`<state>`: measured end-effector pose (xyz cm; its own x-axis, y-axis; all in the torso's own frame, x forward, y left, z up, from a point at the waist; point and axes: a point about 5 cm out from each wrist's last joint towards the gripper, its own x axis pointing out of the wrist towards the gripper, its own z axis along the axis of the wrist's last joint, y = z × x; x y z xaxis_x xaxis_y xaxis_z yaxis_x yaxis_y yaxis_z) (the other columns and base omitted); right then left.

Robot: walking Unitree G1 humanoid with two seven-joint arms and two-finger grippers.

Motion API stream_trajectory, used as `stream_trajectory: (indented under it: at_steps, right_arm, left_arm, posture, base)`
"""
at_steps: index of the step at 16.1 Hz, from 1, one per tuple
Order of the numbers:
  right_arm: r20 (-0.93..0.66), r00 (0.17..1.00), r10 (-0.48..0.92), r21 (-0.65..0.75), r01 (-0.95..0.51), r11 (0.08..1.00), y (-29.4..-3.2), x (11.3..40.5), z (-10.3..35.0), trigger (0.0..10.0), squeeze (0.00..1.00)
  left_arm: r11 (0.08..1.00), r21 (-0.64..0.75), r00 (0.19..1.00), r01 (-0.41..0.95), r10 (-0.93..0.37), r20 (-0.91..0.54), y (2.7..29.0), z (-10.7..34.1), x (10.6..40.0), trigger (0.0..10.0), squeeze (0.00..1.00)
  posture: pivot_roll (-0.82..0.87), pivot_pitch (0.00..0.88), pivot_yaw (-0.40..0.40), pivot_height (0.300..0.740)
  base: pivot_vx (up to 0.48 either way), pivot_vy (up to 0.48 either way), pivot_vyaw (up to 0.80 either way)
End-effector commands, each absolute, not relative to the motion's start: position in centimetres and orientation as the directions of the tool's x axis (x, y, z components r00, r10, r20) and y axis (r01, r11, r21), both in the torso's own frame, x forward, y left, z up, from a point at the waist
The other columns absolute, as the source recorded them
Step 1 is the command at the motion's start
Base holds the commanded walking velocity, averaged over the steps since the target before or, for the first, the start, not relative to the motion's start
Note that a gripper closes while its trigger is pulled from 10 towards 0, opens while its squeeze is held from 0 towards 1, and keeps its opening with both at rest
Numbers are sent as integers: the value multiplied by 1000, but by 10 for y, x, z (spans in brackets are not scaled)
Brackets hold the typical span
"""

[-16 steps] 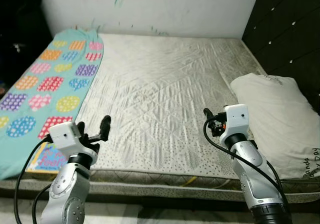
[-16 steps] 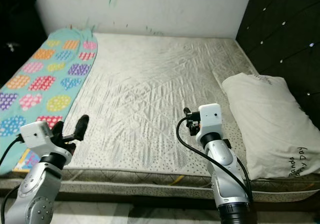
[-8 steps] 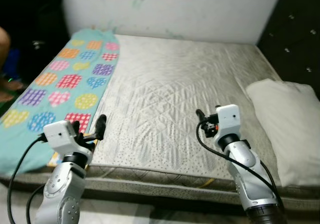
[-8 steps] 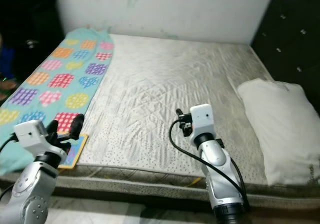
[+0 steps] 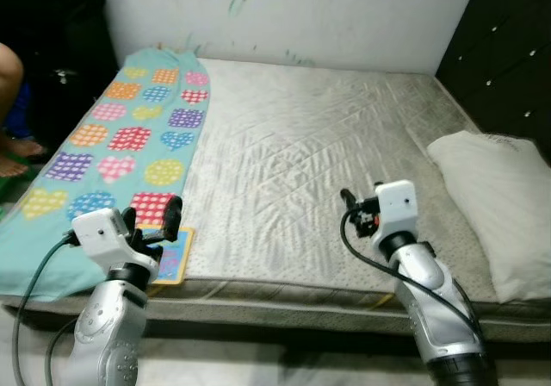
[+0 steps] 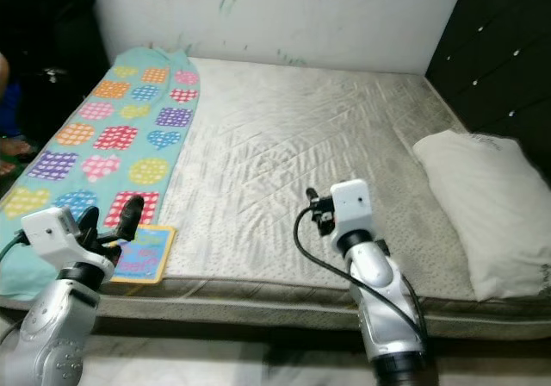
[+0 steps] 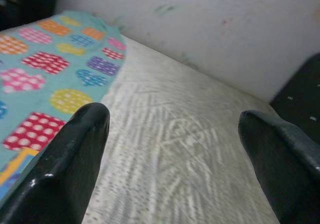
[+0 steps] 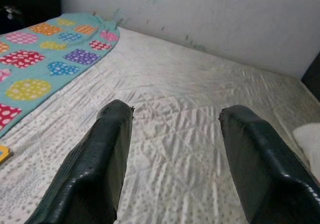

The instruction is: Clean up the room

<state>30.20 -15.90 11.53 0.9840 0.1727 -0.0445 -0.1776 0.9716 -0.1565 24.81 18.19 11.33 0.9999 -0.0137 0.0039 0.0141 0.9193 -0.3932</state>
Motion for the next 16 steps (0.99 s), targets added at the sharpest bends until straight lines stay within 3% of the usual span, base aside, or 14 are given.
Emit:
stream_trajectory:
  at_steps: [1,16]
  right_arm:
    - [-39,985,167,-168,-171,971,-163,303,118,10000,0]
    - [-27,987,159,-169,-161,972,-164,304,120,10000,0]
  left_arm:
    - [921,-388,999,38,-30,26,180,118,248,10000,0]
    - [926,-374,999,54,-48,25,179,117,248,10000,0]
  posture:
    - [-58,19,-21,740]
    - [-49,11,-23,740]
  base:
    - [304,0,0]
    - [360,0,0]
